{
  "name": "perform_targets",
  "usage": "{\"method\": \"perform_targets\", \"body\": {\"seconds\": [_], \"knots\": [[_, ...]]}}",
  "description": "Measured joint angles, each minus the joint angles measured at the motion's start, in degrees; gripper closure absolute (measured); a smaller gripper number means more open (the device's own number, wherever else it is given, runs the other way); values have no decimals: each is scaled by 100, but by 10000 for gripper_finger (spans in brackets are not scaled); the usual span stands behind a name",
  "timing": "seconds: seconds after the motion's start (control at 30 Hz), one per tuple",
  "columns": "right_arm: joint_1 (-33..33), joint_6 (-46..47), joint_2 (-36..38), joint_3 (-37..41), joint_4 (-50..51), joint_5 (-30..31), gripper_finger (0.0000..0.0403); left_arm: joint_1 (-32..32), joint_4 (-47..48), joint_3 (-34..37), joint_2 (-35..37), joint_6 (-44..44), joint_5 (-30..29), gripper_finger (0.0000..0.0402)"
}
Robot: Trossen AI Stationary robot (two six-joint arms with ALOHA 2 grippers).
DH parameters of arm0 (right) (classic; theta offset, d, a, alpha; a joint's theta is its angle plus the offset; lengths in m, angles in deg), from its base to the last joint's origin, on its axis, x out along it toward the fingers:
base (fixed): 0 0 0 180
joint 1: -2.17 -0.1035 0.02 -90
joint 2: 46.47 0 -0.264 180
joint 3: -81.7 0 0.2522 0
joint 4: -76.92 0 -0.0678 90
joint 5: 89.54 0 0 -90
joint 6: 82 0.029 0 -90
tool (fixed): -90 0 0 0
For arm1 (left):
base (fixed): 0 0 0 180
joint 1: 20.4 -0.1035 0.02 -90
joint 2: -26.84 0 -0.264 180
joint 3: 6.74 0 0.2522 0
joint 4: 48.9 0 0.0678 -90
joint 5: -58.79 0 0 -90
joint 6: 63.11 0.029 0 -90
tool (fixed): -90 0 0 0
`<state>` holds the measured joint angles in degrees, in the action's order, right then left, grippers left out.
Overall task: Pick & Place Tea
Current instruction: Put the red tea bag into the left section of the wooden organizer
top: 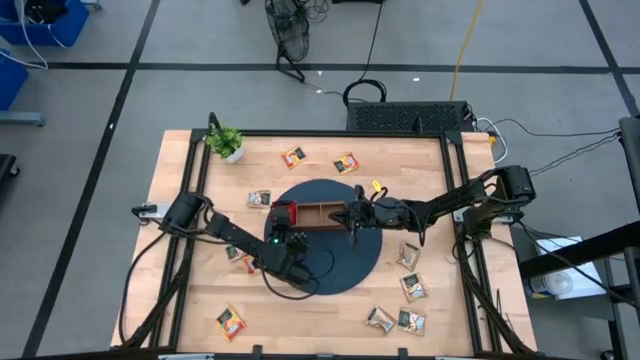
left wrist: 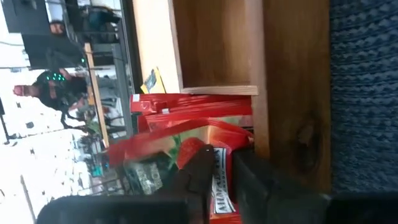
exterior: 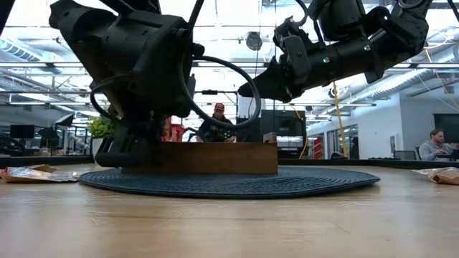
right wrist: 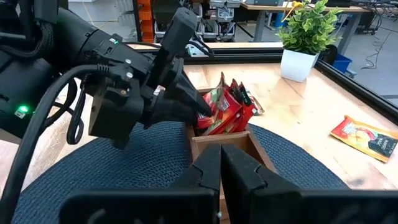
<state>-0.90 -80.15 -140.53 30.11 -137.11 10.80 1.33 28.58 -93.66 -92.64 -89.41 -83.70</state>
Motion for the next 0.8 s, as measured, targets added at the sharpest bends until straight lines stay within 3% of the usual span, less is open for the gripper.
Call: {"method": "perform_targets", "body": {"seconds": [0.4,0.8], "knots": [[-2,48,0,0,9,-11,403,51,640,-494,-20,-597,277,244],[-2,50,0,0,9,-13,403,85,1121,-1077,-12,-829,712,181]]}}
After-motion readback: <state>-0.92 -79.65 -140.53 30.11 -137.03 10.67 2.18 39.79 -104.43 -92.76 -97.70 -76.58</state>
